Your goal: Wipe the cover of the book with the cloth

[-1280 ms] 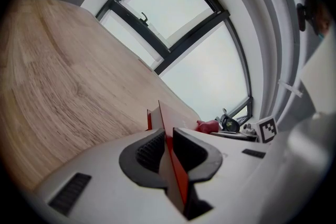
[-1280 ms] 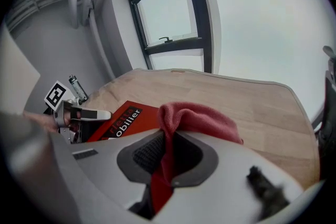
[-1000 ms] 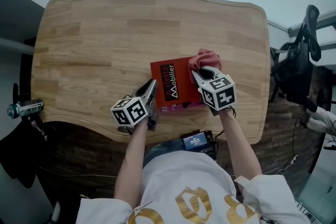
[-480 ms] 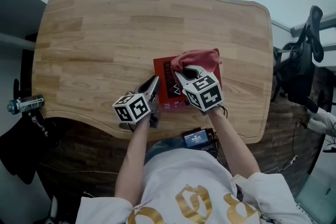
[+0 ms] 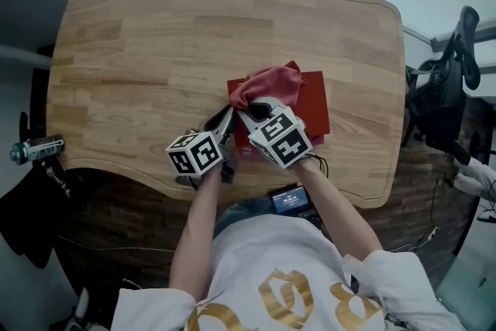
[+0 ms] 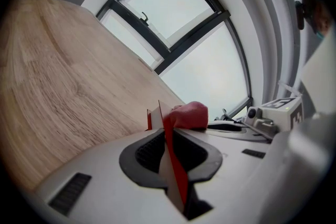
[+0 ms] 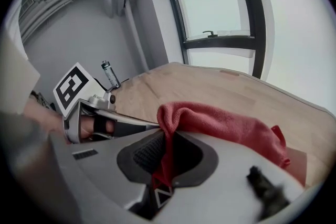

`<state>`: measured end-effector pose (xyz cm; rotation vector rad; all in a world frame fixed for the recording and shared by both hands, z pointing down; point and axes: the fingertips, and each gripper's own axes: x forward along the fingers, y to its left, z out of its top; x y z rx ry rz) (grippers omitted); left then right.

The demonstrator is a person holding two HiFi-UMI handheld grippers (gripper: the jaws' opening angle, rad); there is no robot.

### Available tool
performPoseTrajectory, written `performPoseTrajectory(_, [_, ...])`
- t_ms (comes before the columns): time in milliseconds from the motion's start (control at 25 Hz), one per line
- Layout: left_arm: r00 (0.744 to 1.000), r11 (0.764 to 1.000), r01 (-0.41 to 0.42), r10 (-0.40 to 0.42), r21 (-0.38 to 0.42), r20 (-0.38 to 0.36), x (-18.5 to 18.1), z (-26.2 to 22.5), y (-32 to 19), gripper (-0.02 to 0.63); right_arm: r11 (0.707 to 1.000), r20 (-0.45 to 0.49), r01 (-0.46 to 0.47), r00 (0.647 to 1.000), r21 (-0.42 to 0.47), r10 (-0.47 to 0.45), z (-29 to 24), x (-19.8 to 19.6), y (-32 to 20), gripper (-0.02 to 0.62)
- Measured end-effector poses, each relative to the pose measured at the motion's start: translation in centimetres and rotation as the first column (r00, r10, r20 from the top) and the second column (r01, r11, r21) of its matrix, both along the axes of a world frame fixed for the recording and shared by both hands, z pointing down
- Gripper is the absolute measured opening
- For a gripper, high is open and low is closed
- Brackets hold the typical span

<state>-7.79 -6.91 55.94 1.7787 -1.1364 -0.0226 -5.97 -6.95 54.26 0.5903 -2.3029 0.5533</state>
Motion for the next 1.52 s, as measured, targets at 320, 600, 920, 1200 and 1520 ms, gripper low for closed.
performPoseTrajectory(320, [1.000, 1.000, 0.003, -0.003, 0.000, 0.003, 0.0, 0.0, 0.0, 0.057, 1.000, 0.010, 0.012, 1.000, 0.008, -0.012, 0.0, 0.2, -0.1, 0.055])
performPoseTrajectory(600, [1.000, 1.000, 0.009, -0.009, 0.010, 0.007, -0.2, 0.0, 0.0, 0.057, 0.999, -0.022, 0.043, 0.999, 0.031, -0.042, -0.1, -0.5, 0.5, 0.055])
performPoseTrajectory(920, [0.999, 1.000, 0.022, -0.023, 0.017, 0.026, -0.1, 0.0, 0.0, 0.057, 0.999, -0.029, 0.021, 0.999, 0.045, -0.019, 0.0, 0.5, 0.1, 0.055])
performPoseTrajectory(1200, [0.999, 1.000, 0.014, -0.015, 0.021, 0.036, -0.1, 0.0, 0.0, 0.058, 0.996, -0.045, -0.059, 0.997, 0.074, 0.062, 0.1, 3.6, -1.8, 0.055])
performPoseTrajectory(1520, [0.999, 1.000, 0.016, -0.017, 0.019, 0.035, -0.1, 0.0, 0.0, 0.058, 0.987, -0.064, -0.138, 0.988, 0.077, 0.143, 0.3, 6.9, -3.3, 0.055])
